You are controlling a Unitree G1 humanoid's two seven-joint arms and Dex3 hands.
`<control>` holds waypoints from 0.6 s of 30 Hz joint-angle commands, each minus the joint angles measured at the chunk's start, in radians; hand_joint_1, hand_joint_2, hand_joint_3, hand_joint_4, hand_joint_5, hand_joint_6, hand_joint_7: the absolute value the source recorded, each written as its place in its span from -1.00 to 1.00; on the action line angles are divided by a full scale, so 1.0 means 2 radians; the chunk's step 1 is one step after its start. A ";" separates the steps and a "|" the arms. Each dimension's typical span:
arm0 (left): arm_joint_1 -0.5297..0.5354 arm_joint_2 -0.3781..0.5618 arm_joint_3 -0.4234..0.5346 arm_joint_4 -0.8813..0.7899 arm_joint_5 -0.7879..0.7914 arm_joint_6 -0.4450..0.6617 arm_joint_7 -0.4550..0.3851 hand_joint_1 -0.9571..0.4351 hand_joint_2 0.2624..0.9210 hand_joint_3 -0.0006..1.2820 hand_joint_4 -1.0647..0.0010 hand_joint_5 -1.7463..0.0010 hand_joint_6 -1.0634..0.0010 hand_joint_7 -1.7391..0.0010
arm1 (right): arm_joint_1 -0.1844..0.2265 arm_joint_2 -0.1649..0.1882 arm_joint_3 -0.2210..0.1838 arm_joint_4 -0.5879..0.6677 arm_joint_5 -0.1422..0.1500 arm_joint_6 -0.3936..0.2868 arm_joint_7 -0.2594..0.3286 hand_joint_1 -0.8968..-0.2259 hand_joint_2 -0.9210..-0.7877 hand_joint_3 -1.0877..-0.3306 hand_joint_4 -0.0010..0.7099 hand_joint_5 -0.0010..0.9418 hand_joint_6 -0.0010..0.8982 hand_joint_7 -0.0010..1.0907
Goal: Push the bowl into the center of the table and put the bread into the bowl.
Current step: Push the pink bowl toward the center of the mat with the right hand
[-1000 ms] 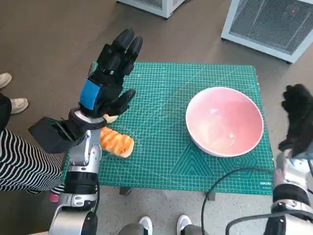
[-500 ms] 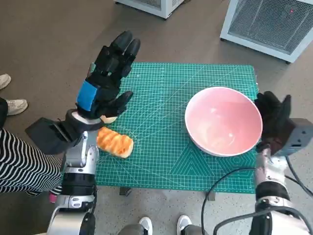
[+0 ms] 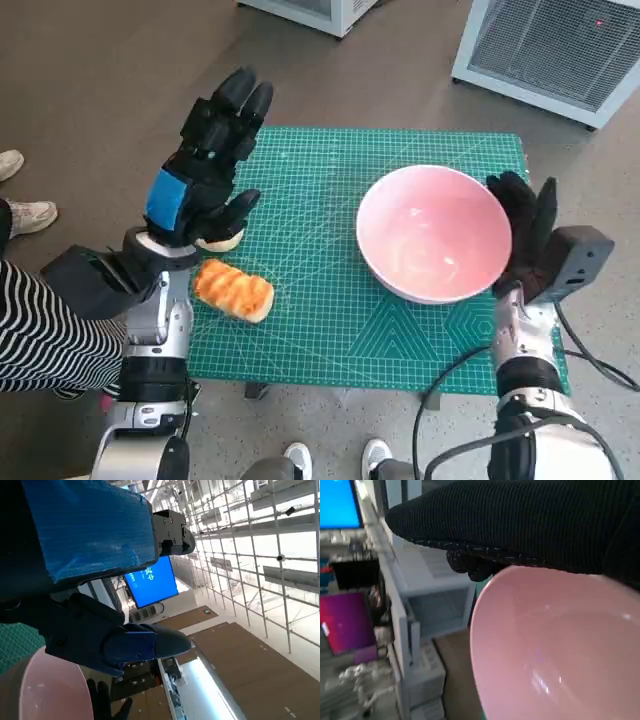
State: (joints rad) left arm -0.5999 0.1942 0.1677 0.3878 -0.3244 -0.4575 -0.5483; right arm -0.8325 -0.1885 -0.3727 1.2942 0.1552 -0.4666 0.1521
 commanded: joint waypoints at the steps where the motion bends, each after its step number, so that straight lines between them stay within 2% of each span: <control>1: 0.010 0.004 0.003 -0.005 -0.003 -0.005 -0.001 -0.66 1.00 -0.42 0.79 1.00 0.97 0.62 | -0.005 0.013 0.003 0.003 0.001 0.006 0.011 -0.20 -1.00 -0.41 -0.73 -0.99 -0.87 -0.38; 8: 0.014 0.005 0.006 -0.006 -0.001 -0.008 0.001 -0.65 1.00 -0.42 0.79 1.00 0.96 0.63 | -0.020 0.027 0.006 0.002 0.002 0.008 0.018 -0.25 -1.00 -0.42 -0.72 -0.99 -0.87 -0.38; 12: 0.015 0.005 0.008 -0.004 0.000 -0.011 0.002 -0.65 1.00 -0.41 0.79 1.00 0.95 0.64 | -0.027 0.033 0.007 0.004 0.002 0.010 0.021 -0.18 -1.00 -0.46 -0.74 -1.00 -0.89 -0.38; 18: 0.020 0.006 0.009 -0.008 -0.003 -0.011 0.003 -0.65 1.00 -0.40 0.79 1.00 0.94 0.65 | -0.035 0.043 0.006 0.007 0.003 0.015 0.024 -0.19 -1.00 -0.47 -0.80 -1.00 -0.92 -0.40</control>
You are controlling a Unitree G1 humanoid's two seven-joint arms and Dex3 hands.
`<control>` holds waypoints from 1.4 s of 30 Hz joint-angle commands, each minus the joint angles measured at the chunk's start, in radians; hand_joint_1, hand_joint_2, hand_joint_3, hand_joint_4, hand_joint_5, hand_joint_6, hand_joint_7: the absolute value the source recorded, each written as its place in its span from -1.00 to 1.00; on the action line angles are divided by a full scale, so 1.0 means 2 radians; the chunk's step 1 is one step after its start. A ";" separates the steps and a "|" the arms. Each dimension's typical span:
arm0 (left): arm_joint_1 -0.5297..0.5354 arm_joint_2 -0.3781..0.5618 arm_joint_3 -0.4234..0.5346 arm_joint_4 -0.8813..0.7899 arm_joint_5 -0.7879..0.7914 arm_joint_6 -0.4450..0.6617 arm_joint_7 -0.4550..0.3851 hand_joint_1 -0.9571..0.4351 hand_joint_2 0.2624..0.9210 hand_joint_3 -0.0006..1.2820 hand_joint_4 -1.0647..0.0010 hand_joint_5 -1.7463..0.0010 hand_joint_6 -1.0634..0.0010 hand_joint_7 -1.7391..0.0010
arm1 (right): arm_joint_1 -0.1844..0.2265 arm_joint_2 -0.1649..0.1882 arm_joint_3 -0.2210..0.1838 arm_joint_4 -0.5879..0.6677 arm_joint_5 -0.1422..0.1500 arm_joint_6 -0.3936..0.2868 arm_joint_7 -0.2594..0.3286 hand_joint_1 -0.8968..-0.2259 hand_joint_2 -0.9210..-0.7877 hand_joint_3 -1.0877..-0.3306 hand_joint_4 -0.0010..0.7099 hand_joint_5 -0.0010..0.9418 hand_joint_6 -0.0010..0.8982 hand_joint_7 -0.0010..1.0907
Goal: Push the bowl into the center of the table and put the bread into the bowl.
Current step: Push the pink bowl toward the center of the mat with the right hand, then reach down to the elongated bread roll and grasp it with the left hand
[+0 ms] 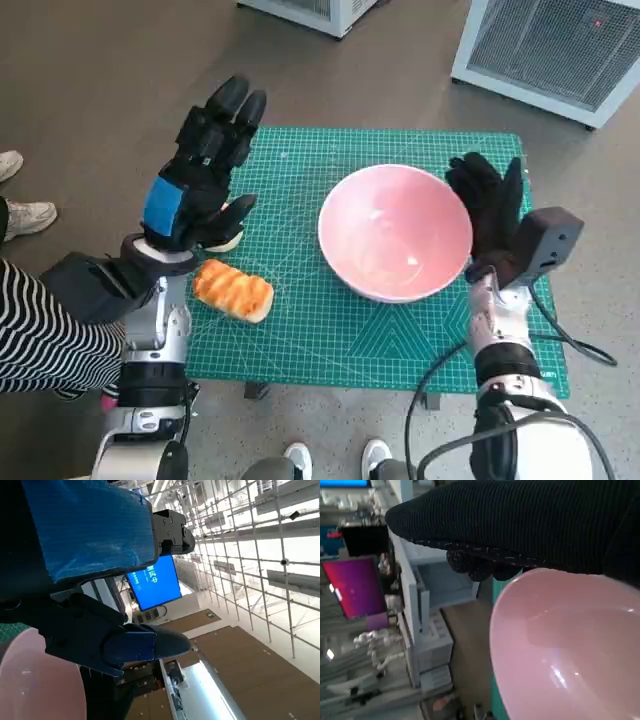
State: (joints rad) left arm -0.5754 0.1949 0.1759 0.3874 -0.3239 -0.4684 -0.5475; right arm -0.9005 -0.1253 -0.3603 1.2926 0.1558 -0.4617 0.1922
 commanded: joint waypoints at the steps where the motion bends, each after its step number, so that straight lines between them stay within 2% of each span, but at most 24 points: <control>1: 0.008 0.005 0.006 -0.008 -0.003 -0.005 0.003 -0.65 1.00 -0.40 0.79 1.00 0.94 0.65 | -0.002 0.013 0.000 0.008 0.002 0.013 0.004 -0.19 -1.00 -0.47 -0.81 -1.00 -0.92 -0.40; 6: 0.012 0.004 0.006 -0.012 -0.001 -0.007 0.006 -0.64 1.00 -0.41 0.79 1.00 0.93 0.67 | -0.007 0.020 0.000 0.009 0.003 0.017 0.004 -0.18 -1.00 -0.47 -0.81 -0.99 -0.93 -0.40; 11: 0.015 0.005 0.006 -0.015 0.001 -0.008 0.010 -0.64 1.00 -0.41 0.78 1.00 0.92 0.67 | -0.010 0.019 -0.002 0.009 0.004 0.020 0.004 -0.16 -1.00 -0.46 -0.80 -0.99 -0.92 -0.40; 15: 0.018 0.006 0.006 -0.017 0.001 -0.008 0.012 -0.64 1.00 -0.41 0.78 1.00 0.91 0.68 | -0.016 0.011 -0.001 0.005 0.004 0.019 0.007 -0.13 -1.00 -0.47 -0.79 -0.99 -0.91 -0.41; 19: 0.021 0.009 0.008 -0.018 0.000 -0.006 0.014 -0.65 1.00 -0.41 0.79 1.00 0.91 0.69 | -0.023 -0.001 0.006 -0.001 -0.005 0.007 -0.001 -0.17 -1.00 -0.48 -0.78 -0.99 -0.91 -0.41; 25: 0.020 0.008 0.009 -0.015 0.002 -0.010 0.018 -0.65 1.00 -0.41 0.79 1.00 0.89 0.70 | -0.028 -0.014 0.015 -0.020 -0.010 -0.041 0.003 -0.30 -1.00 -0.43 -0.74 -0.98 -0.89 -0.39; 29: 0.014 0.006 0.007 -0.010 0.005 -0.013 0.021 -0.65 1.00 -0.41 0.78 1.00 0.89 0.71 | -0.033 -0.020 0.014 -0.050 0.003 -0.091 0.032 -0.37 -1.00 -0.32 -0.73 -0.98 -0.89 -0.36; 32: 0.010 0.005 0.005 -0.007 0.005 -0.013 0.021 -0.64 1.00 -0.40 0.78 1.00 0.88 0.72 | -0.031 -0.020 0.017 -0.071 0.010 -0.122 0.053 -0.30 -1.00 -0.28 -0.71 -0.98 -0.89 -0.34; 36: 0.004 0.004 0.002 -0.008 0.007 -0.013 0.022 -0.64 1.00 -0.40 0.78 1.00 0.87 0.73 | -0.018 -0.014 0.030 -0.122 0.011 -0.164 0.079 -0.27 -1.00 -0.25 -0.67 -0.98 -0.94 -0.18; 42: -0.007 0.002 -0.003 -0.006 0.006 -0.010 0.022 -0.64 1.00 -0.40 0.77 1.00 0.87 0.74 | 0.012 -0.015 0.060 -0.216 0.006 -0.190 0.103 -0.34 -1.00 -0.21 -0.60 -0.97 -0.99 -0.05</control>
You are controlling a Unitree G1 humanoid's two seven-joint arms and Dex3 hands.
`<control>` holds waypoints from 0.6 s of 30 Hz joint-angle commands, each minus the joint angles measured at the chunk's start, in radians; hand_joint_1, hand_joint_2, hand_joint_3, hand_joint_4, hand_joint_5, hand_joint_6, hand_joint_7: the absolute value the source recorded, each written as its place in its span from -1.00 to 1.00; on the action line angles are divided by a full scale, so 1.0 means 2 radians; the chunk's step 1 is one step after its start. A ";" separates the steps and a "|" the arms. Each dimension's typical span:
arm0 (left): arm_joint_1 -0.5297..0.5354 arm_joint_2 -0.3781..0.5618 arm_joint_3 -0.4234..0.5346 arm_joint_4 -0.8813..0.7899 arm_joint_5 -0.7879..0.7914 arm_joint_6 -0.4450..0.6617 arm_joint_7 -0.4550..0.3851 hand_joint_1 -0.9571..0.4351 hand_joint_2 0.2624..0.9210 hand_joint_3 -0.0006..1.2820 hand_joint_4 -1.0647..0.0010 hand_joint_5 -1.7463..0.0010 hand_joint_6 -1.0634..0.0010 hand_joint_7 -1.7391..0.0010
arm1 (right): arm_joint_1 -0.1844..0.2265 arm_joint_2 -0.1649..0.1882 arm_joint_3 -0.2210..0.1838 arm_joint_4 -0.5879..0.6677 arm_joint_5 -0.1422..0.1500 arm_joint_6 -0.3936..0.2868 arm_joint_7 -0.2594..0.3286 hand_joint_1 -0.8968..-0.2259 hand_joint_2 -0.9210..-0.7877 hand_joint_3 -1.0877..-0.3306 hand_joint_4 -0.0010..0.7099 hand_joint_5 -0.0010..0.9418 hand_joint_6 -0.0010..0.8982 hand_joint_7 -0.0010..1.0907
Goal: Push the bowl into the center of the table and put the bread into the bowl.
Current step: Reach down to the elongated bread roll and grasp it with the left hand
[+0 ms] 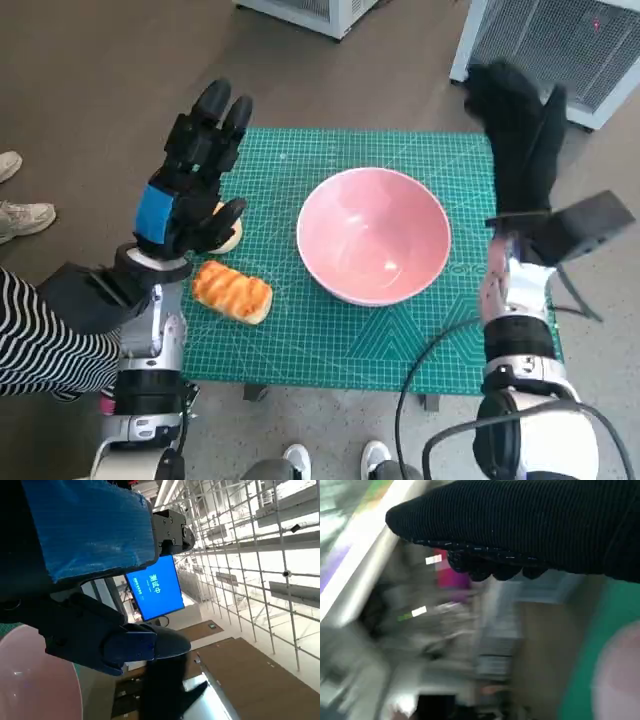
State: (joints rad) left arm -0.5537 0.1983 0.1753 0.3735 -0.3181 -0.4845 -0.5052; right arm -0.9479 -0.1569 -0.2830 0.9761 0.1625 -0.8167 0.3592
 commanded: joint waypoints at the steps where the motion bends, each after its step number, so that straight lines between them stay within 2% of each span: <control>1: -0.021 0.000 -0.004 0.001 0.003 -0.002 0.001 -0.64 1.00 -0.40 0.77 0.99 0.87 0.74 | 0.042 0.001 0.027 -0.074 0.004 -0.013 0.025 -0.35 -1.00 -0.20 -0.59 -0.97 -1.00 -0.04; 6: -0.032 -0.002 -0.007 0.003 0.004 -0.002 0.002 -0.64 1.00 -0.39 0.77 0.99 0.87 0.75 | 0.065 -0.003 0.046 -0.134 0.010 0.001 0.038 -0.43 -1.00 -0.18 -0.57 -0.96 -1.00 -0.03; 11: -0.042 -0.002 -0.012 -0.005 0.009 -0.002 0.004 -0.65 1.00 -0.39 0.77 1.00 0.86 0.75 | 0.086 -0.006 0.060 -0.190 0.008 0.021 0.038 -0.47 -1.00 -0.14 -0.56 -0.96 -1.00 -0.03; 18: -0.056 0.004 -0.018 -0.009 0.017 -0.004 0.004 -0.65 1.00 -0.40 0.78 1.00 0.86 0.75 | 0.100 -0.009 0.069 -0.229 0.010 0.039 0.036 -0.52 -1.00 -0.08 -0.55 -0.96 -1.00 -0.02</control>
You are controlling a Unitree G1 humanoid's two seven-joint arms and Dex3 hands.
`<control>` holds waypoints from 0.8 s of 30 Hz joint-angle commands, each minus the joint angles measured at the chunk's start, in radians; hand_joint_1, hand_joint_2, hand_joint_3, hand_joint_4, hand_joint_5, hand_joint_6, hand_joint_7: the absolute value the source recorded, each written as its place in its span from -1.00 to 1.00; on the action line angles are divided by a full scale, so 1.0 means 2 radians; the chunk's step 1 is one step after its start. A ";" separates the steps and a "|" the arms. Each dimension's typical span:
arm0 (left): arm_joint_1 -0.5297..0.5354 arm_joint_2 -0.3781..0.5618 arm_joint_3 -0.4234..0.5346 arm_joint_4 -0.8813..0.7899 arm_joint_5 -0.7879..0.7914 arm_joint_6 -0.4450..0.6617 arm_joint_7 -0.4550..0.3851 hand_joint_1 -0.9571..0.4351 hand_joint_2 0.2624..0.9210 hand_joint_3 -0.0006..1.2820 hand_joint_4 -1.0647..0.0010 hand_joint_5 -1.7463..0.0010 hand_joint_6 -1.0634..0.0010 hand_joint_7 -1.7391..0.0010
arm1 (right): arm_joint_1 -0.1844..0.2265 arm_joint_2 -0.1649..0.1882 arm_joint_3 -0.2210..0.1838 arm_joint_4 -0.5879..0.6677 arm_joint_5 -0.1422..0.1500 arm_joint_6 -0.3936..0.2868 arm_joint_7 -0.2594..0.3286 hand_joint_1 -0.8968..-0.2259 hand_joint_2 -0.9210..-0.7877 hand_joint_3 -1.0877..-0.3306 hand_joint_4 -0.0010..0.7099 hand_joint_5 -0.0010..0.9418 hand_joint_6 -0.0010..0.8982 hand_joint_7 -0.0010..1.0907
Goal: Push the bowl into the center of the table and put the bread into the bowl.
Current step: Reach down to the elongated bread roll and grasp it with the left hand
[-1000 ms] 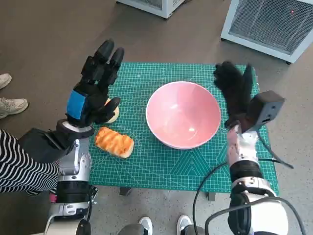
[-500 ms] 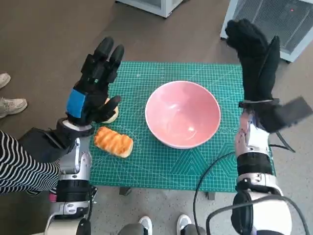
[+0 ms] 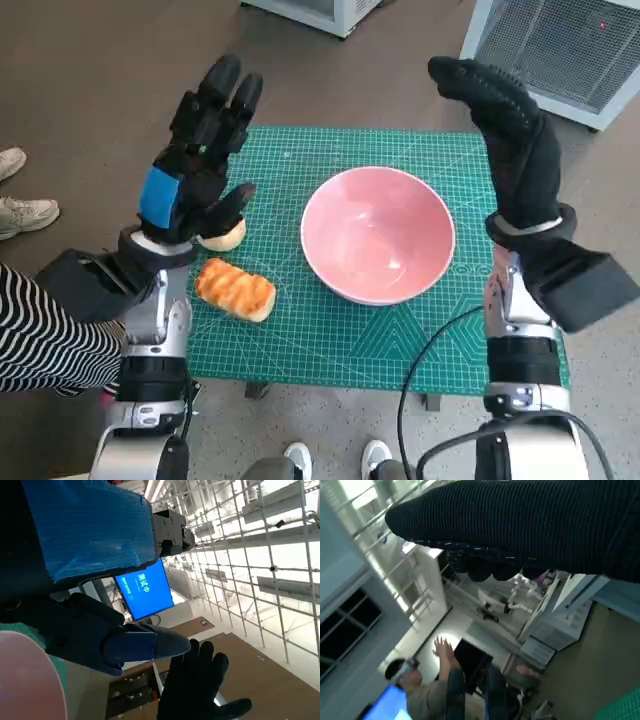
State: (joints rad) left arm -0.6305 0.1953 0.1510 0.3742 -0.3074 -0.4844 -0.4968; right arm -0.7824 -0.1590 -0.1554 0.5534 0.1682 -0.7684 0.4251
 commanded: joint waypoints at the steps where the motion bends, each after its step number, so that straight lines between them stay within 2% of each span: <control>1: -0.020 0.007 -0.007 -0.010 0.013 -0.004 -0.001 -0.64 1.00 -0.40 0.79 1.00 0.86 0.75 | 0.018 -0.009 0.005 -0.020 0.008 0.016 0.002 -0.52 -1.00 -0.07 -0.55 -0.96 -1.00 -0.02; 7: -0.027 0.028 -0.006 -0.011 0.024 -0.009 -0.010 -0.62 1.00 -0.45 0.80 1.00 0.86 0.74 | 0.019 -0.012 0.007 -0.027 0.003 0.018 -0.003 -0.52 -1.00 -0.05 -0.54 -0.96 -1.00 -0.01; 10: -0.030 0.048 -0.007 -0.011 0.039 -0.014 -0.013 -0.58 1.00 -0.54 0.81 1.00 0.87 0.74 | 0.018 -0.014 0.008 -0.027 0.001 0.016 -0.005 -0.53 -1.00 -0.05 -0.54 -0.96 -1.00 -0.01; 11: -0.030 0.065 -0.009 -0.016 0.057 -0.012 -0.013 -0.57 1.00 -0.56 0.81 1.00 0.87 0.73 | 0.018 -0.015 0.008 -0.026 0.001 0.015 -0.005 -0.53 -1.00 -0.05 -0.54 -0.96 -1.00 -0.01; 15: -0.023 0.131 -0.020 -0.055 0.127 0.020 -0.016 -0.42 0.94 -0.84 0.84 1.00 0.93 0.68 | 0.016 -0.017 0.008 -0.020 0.001 0.012 -0.006 -0.52 -1.00 -0.05 -0.54 -0.96 -1.00 -0.01; 17: -0.015 0.167 -0.024 -0.085 0.163 0.048 -0.023 -0.33 0.84 -0.91 0.87 1.00 0.97 0.67 | 0.016 -0.018 0.008 -0.019 0.001 0.012 -0.006 -0.52 -1.00 -0.05 -0.53 -0.96 -1.00 -0.01; 20: -0.004 0.210 -0.031 -0.127 0.194 0.096 -0.043 0.03 0.63 -0.97 0.90 1.00 0.98 0.67 | 0.016 -0.020 0.007 -0.017 0.003 0.012 -0.006 -0.52 -1.00 -0.05 -0.53 -0.96 -1.00 -0.01; 24: 0.011 0.252 -0.040 -0.185 0.205 0.170 -0.079 0.36 0.58 -0.98 0.90 1.00 0.96 0.67 | 0.015 -0.021 0.007 -0.015 0.003 0.012 -0.007 -0.51 -1.00 -0.05 -0.53 -0.97 -1.00 -0.01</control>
State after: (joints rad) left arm -0.6419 0.6347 0.0951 0.0998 0.0753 -0.2471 -0.5973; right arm -0.7693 -0.1942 -0.1465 0.5100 0.1725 -0.7480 0.4158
